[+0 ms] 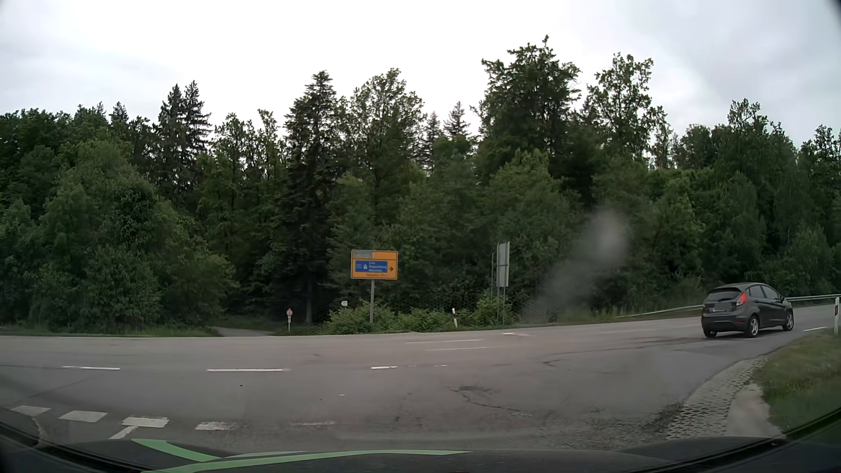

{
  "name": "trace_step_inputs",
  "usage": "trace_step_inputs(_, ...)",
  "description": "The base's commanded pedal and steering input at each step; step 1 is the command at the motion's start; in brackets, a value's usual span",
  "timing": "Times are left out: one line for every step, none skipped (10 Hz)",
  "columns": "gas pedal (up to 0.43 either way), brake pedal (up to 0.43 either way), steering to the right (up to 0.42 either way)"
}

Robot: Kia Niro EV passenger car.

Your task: Follow the waypoints while adhering to traffic rules and regulations

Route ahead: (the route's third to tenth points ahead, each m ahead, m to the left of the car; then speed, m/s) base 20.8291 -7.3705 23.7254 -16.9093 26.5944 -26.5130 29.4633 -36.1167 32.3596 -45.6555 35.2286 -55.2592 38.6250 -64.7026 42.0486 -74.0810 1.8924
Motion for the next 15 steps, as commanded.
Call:
trace_step_inputs(0.059,0.0,0.178)
trace_step_inputs(0.059,0.0,0.185)
trace_step_inputs(0.059,0.0,0.192)
trace_step_inputs(0.059,0.0,0.197)
trace_step_inputs(0.059,0.0,0.2)
trace_step_inputs(0.047,0.0,0.202)
trace_step_inputs(0.047,0.0,0.202)
trace_step_inputs(0.047,0.0,0.202)
trace_step_inputs(0.039,0.0,0.201)
trace_step_inputs(0.0,0.0,0.201)
trace_step_inputs(0.0,0.0,0.202)
trace_step_inputs(0.0,0.0,0.202)
trace_step_inputs(0.0,0.0,0.203)
trace_step_inputs(0.0,0.0,0.205)
trace_step_inputs(0.0,0.0,0.207)
